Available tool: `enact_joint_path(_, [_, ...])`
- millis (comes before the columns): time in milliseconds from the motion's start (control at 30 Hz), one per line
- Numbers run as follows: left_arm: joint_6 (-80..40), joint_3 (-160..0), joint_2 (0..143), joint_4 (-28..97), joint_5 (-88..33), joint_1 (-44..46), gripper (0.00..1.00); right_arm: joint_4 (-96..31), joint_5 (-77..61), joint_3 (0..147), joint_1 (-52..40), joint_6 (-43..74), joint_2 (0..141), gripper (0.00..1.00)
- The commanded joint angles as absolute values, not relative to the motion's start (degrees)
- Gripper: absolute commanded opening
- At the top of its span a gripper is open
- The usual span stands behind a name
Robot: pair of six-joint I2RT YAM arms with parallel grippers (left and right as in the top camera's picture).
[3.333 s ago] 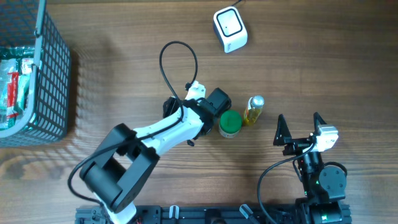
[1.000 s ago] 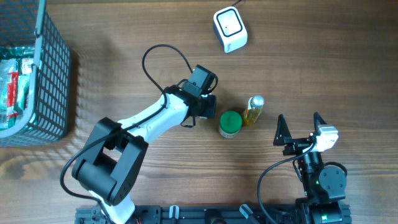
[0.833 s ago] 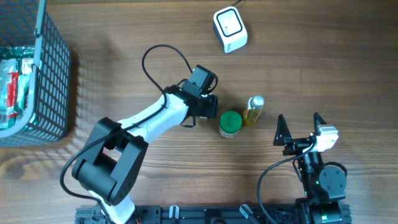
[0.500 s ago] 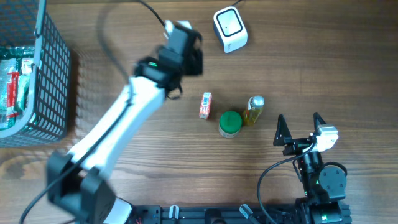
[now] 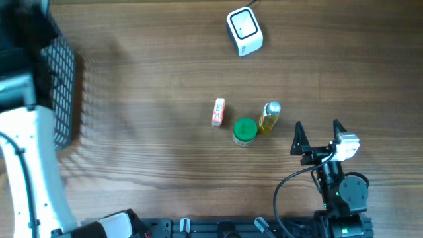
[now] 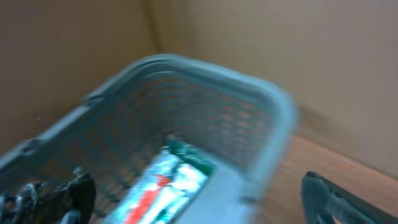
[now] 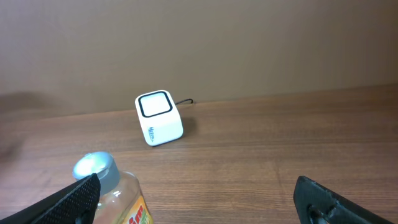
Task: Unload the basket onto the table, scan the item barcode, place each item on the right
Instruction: 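Move the left gripper back into the basket and grasp the green wipes pack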
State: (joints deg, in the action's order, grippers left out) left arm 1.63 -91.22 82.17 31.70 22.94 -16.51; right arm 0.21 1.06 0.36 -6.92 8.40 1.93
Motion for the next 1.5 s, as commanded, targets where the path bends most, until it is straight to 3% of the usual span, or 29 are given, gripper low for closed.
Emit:
enact_joint_path(0, [8.25, -91.61, 85.14, 31.59, 12.91, -26.09, 0.99, 0.4, 0.3, 0.3, -6.72, 9.17, 1.93, 1.0])
enact_joint_path(133, [12.75, -91.61, 89.69, 31.94, 4.54, -34.06, 0.95, 0.4, 0.32, 0.3, -6.72, 9.15, 1.93, 1.0])
enact_joint_path(267, [16.19, -91.66, 96.99, 32.03, 0.32, -38.54, 0.97, 0.4, 0.32, 0.3, -6.72, 9.17, 1.93, 1.0])
enact_joint_path(733, [23.68, -92.16, 120.44, 32.03, -3.86, -41.47, 1.0, 0.4, 0.32, 0.3, -6.72, 9.15, 1.93, 1.0])
enact_joint_path(1067, [23.81, -92.14, 125.89, 31.94, -4.67, -42.13, 1.0, 0.4, 0.32, 0.3, -6.72, 9.15, 1.93, 1.0])
enact_joint_path(1200, [23.57, -91.94, 126.54, 32.62, -4.64, -42.13, 0.93, 0.4, 0.3, 0.3, -6.72, 9.15, 1.93, 0.99])
enact_joint_path(1467, [23.83, -91.96, 120.33, 32.14, -1.8, -41.65, 1.0, 0.4, 0.32, 0.3, -6.72, 9.17, 1.93, 1.0])
